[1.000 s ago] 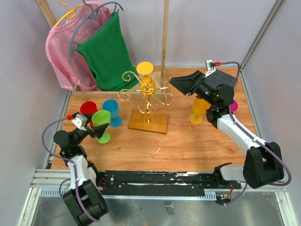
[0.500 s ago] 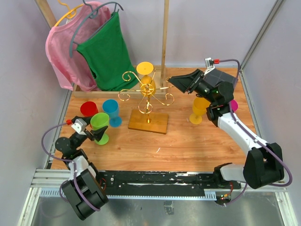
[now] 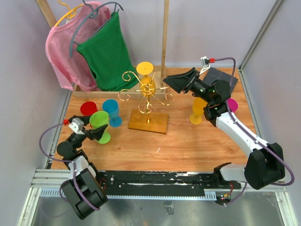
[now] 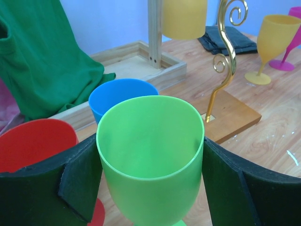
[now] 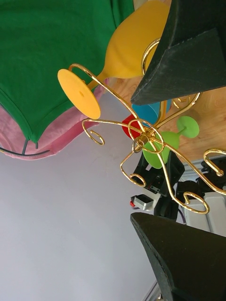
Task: Take the wine glass off the wine glass rack
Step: Place the wine glass at the center of the board, then pick up the wine glass from the wine rack.
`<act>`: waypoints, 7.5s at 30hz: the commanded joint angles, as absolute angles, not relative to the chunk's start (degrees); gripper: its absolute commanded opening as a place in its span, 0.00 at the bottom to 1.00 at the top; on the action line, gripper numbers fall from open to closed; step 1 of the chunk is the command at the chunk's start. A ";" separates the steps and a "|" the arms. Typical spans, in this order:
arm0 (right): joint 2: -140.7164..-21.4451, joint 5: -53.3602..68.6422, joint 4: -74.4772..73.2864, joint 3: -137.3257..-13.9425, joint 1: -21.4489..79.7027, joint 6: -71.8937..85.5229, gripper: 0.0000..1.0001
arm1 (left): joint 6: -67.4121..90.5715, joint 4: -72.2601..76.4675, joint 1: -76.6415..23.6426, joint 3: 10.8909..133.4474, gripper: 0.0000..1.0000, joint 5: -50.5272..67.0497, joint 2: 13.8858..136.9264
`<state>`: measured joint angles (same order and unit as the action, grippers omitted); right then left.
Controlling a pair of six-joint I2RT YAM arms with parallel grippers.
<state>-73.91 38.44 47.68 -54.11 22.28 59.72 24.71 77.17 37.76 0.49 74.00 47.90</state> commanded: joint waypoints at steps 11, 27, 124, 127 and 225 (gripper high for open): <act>-71.67 37.80 45.59 -53.83 24.26 58.22 0.99 | 30.35 80.72 38.01 -3.16 0.79 73.48 45.19; -69.71 36.31 47.45 -49.52 25.49 56.83 0.98 | 22.39 72.02 38.03 -3.82 0.79 75.27 43.70; -74.03 39.99 43.87 -59.17 26.46 58.32 0.99 | -27.18 -6.41 38.05 14.14 0.99 81.30 38.49; -73.77 40.08 43.34 -59.81 26.36 58.16 0.99 | -28.01 -7.54 38.06 14.98 0.99 81.30 38.50; -81.97 47.92 49.99 -79.79 12.58 73.12 0.98 | 50.78 20.74 26.48 79.90 0.98 63.90 68.80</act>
